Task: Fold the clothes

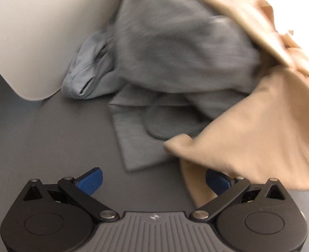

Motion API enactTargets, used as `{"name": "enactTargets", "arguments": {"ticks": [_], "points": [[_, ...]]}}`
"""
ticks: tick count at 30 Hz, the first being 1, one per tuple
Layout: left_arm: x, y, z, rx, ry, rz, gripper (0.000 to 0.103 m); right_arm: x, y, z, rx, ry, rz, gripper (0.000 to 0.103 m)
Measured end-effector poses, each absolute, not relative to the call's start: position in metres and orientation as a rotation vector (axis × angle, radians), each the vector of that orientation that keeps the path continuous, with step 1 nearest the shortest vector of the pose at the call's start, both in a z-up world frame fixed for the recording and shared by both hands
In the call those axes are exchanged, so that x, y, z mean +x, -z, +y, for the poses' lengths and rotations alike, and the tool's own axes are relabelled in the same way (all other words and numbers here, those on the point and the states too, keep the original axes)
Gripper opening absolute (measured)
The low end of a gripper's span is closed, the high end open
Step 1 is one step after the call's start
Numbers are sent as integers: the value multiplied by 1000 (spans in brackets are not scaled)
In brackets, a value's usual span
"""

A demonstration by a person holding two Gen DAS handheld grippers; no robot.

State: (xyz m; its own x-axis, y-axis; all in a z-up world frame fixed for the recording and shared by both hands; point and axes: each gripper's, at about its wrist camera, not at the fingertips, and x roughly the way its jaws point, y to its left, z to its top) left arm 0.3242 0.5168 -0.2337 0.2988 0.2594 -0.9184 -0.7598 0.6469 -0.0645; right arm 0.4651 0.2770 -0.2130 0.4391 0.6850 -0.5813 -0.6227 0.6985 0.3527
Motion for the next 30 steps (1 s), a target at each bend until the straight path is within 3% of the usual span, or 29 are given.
{"name": "enactTargets", "arguments": {"ticks": [6,17,22,30], "points": [[323,202,419,-362,-629,1028,103,454,200,153,81,-649,707,2],[340,159,270,-290,-479,993,103,431,212,-109,-66,-309,733,2],[356,150,190,-235,-376,973,102,442,197,-234,-203,-7,620,2],[426,126,69,-119,-140,922,91,487,183,-374,-70,247,597,2]]}}
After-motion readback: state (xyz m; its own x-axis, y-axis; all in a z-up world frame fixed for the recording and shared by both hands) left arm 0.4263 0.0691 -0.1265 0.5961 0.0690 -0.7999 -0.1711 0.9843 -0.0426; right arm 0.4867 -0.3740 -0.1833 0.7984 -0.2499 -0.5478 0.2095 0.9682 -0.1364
